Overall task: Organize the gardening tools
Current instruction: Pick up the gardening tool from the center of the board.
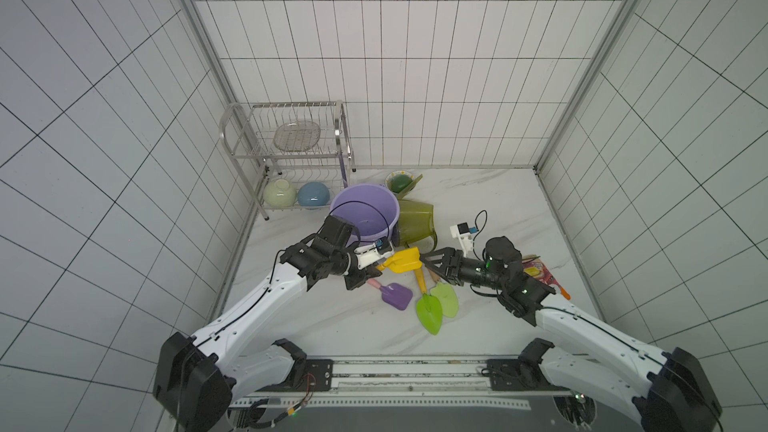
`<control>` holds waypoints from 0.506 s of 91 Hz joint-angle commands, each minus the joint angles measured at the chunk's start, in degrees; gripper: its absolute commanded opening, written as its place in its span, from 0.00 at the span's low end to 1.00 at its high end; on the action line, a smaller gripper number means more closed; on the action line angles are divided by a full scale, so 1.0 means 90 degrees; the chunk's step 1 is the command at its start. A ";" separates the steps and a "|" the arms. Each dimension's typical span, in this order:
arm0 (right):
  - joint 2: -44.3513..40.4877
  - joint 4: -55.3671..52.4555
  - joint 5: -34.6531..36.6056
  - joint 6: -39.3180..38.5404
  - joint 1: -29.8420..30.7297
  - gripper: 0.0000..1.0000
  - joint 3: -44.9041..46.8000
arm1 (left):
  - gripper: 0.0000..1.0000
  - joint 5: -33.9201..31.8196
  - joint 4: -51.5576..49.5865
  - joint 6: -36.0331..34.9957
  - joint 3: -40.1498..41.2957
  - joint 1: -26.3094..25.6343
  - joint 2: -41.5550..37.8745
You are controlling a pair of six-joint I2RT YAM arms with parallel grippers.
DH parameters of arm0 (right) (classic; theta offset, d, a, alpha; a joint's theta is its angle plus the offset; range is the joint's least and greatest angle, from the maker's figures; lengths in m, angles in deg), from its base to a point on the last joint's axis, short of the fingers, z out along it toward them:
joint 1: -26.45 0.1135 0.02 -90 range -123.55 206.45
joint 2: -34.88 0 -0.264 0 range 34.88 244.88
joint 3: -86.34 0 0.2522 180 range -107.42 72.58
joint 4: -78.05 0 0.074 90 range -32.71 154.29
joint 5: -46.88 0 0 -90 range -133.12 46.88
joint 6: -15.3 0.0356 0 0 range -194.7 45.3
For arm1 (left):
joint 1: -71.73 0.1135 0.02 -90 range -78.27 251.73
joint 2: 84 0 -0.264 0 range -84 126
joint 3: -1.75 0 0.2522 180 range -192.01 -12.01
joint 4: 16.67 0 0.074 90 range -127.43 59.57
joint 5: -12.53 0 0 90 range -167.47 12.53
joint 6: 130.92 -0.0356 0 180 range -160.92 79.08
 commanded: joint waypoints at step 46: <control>0.0930 0.0701 -0.0169 -0.0078 0.0464 0.18 -0.0731 | 0.07 0.0158 0.0325 0.0168 0.0183 0.0005 -0.0302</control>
